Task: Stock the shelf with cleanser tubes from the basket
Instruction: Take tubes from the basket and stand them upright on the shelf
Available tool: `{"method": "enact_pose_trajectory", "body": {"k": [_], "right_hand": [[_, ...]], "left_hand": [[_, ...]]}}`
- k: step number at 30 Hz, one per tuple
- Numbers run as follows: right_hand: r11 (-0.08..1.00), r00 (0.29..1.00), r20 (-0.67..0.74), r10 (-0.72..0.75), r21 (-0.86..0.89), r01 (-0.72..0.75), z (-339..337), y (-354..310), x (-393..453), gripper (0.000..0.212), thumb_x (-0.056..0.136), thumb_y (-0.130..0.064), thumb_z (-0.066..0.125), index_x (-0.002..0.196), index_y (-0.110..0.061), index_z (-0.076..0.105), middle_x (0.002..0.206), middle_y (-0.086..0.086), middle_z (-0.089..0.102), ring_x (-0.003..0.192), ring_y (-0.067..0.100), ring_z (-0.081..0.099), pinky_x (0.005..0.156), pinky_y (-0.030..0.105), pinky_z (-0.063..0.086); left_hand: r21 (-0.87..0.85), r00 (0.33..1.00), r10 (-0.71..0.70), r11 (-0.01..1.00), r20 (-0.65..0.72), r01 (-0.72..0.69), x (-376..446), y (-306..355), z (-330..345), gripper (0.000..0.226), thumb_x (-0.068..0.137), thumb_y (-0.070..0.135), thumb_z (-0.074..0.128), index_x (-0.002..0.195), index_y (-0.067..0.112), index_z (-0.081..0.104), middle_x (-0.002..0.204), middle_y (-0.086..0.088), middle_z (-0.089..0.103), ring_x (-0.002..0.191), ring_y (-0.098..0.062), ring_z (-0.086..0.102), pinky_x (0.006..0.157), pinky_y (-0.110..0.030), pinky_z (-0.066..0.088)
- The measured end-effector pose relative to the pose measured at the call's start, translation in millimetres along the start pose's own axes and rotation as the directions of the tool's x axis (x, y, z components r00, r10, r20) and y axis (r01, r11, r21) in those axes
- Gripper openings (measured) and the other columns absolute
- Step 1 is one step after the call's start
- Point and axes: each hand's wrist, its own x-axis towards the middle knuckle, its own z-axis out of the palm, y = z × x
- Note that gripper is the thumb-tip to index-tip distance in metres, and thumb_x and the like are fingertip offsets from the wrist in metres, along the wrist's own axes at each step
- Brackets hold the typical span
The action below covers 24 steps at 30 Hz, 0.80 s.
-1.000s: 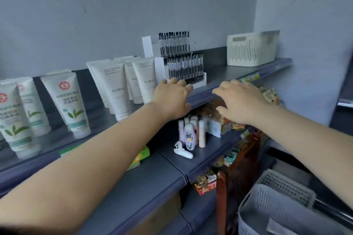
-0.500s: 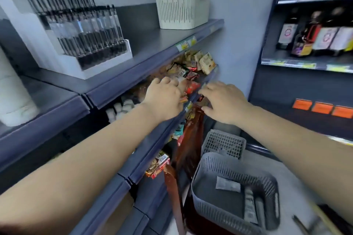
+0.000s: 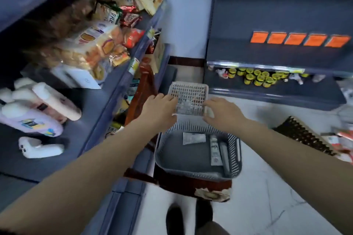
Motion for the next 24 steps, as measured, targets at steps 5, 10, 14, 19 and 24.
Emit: {"method": "enact_pose_trajectory", "body": {"k": [5,10,14,19,24], "right_hand": [[0.977,0.979,0.164,0.118,0.159,-0.144,54.1,61.4,17.9,0.048,0.088,-0.033,0.057,0.133,-0.018,0.046,0.131,0.003,0.050,0.119,0.025,0.048,0.093,0.034,0.043],[0.926,0.935,0.296,0.196,0.258,-0.276,121.9,105.7,38.4,0.039,0.085,-0.028,0.061,0.122,-0.018,0.057,0.120,0.003,0.059,0.109,0.025,0.059,0.084,0.025,0.045],[0.900,0.876,0.410,0.253,0.232,-0.368,181.5,126.3,49.6,0.052,0.086,-0.029,0.063,0.133,-0.015,0.047,0.132,0.004,0.050,0.108,0.025,0.060,0.090,0.030,0.045],[0.878,0.826,0.478,0.298,0.203,-0.434,252.8,141.3,53.9,0.053,0.084,-0.029,0.065,0.132,-0.015,0.047,0.135,0.010,0.050,0.120,0.029,0.051,0.098,0.034,0.042],[0.899,0.777,0.593,0.212,0.194,-0.393,318.4,143.0,53.4,0.054,0.081,-0.033,0.068,0.128,-0.015,0.051,0.133,0.009,0.051,0.119,0.028,0.051,0.097,0.031,0.044]], "left_hand": [[-0.083,0.985,-0.008,0.996,0.174,0.023,41.5,17.8,65.9,0.042,0.090,0.031,0.049,0.130,0.019,0.046,0.127,-0.002,0.052,0.118,-0.026,0.047,0.093,-0.040,0.040],[-0.111,0.948,-0.001,0.993,0.318,0.038,77.9,31.1,131.7,0.034,0.091,0.027,0.048,0.124,0.018,0.050,0.124,-0.004,0.053,0.116,-0.028,0.049,0.085,-0.040,0.043],[-0.160,0.918,0.007,0.985,0.397,0.062,95.3,33.9,192.6,0.022,0.090,0.023,0.051,0.110,0.014,0.055,0.116,-0.006,0.054,0.102,-0.029,0.055,0.073,-0.039,0.048],[-0.224,0.867,0.022,0.969,0.497,0.104,110.2,33.9,271.1,0.024,0.087,0.029,0.052,0.108,0.017,0.054,0.113,-0.005,0.055,0.100,-0.029,0.055,0.071,-0.036,0.045],[-0.271,0.836,-0.004,0.945,0.549,0.183,120.7,36.5,341.1,0.050,0.088,0.030,0.054,0.136,0.019,0.040,0.131,-0.006,0.051,0.116,-0.027,0.051,0.087,-0.038,0.047]]}}
